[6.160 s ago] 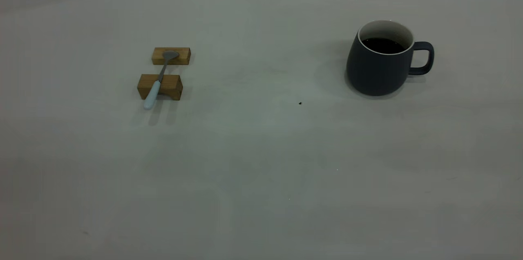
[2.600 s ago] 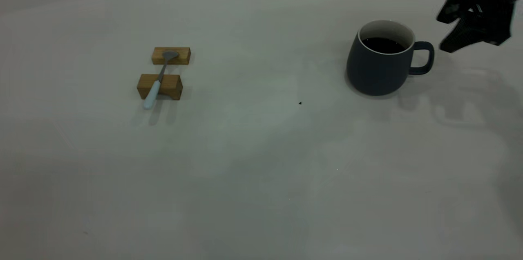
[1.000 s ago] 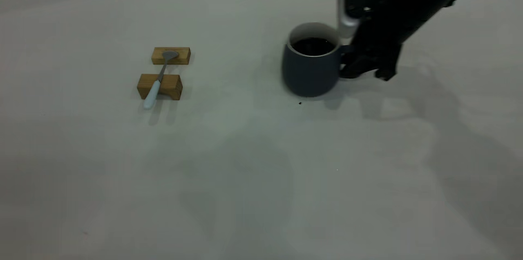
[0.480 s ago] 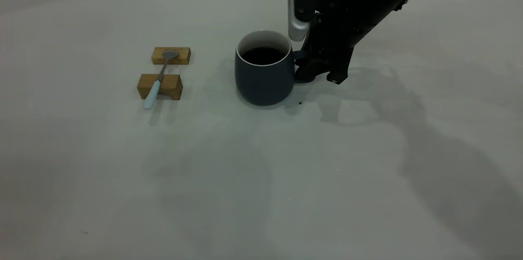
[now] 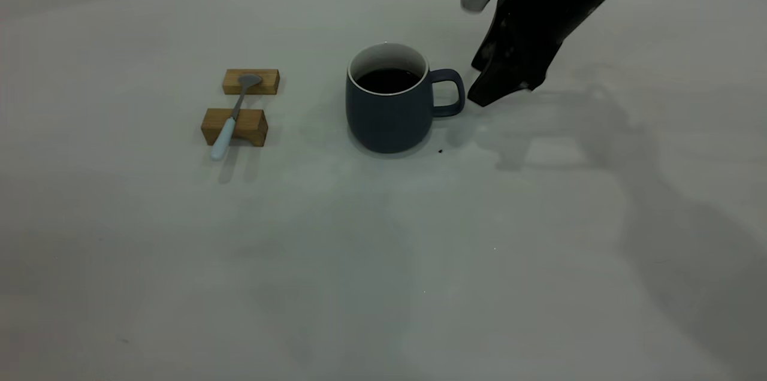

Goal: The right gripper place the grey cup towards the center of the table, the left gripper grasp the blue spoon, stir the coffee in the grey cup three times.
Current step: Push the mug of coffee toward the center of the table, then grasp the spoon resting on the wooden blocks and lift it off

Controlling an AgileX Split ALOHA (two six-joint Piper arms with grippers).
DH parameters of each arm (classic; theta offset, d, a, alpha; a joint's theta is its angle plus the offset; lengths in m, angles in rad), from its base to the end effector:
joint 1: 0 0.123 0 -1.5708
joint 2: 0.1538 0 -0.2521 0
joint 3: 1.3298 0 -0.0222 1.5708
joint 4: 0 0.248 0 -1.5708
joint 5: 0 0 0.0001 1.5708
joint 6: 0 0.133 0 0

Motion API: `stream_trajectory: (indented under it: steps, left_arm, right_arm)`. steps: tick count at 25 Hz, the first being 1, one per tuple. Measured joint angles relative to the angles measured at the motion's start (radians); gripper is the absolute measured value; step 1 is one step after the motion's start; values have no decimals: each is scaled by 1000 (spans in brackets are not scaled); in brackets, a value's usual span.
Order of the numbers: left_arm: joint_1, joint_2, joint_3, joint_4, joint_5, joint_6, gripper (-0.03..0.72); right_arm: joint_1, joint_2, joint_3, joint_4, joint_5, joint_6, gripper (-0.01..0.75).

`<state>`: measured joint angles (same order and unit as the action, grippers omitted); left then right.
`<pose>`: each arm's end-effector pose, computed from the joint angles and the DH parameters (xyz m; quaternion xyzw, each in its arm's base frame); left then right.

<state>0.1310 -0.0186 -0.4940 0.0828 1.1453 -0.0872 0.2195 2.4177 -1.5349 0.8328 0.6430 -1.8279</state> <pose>0.0540 0.0172 0.2465 -0.0984 0.8651 0.0519 0.4890 0.4144 0.1530 -0.0161 -0.6197 0.7369 0.1392 0.2316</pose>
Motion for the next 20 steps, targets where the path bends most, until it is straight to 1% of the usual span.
stream_trajectory:
  steps: [2,4,6,8,10,11,12,14,17,20]
  left_arm:
    - [0,0,0,0,0,0,545]
    - [0,0,0,0,0,0,545]
    - [0,0,0,0,0,0,545]
    - [0,0,0,0,0,0,545]
    - [0,0,0,0,0,0,545]
    - [0,0,0,0,0,0,545]
    - [0,0,0,0,0,0,545]
    - [0,0,0,0,0,0,545]
    - [0,0,0,0,0,0,545]
    - [0,0,0,0,0,0,545]
  right_arm:
    - [-15,-39,0,-60,64,99,570]
    - [-35,-97,2,-115,125,305,570]
    - [-58,-166,5,-162,174,586,570]
    - [-86,-254,7,-203,218,939,570]
    - [-122,-347,21,-256,275,1214,570]
    - [-141,-403,41,-285,298,1316,570]
    - [-154,-461,68,-325,322,1384,570]
    - [-177,-576,139,-404,346,1444,570]
    - [-200,-769,282,-472,353,1466,570]
    - [-215,-971,441,-493,360,1473,570]
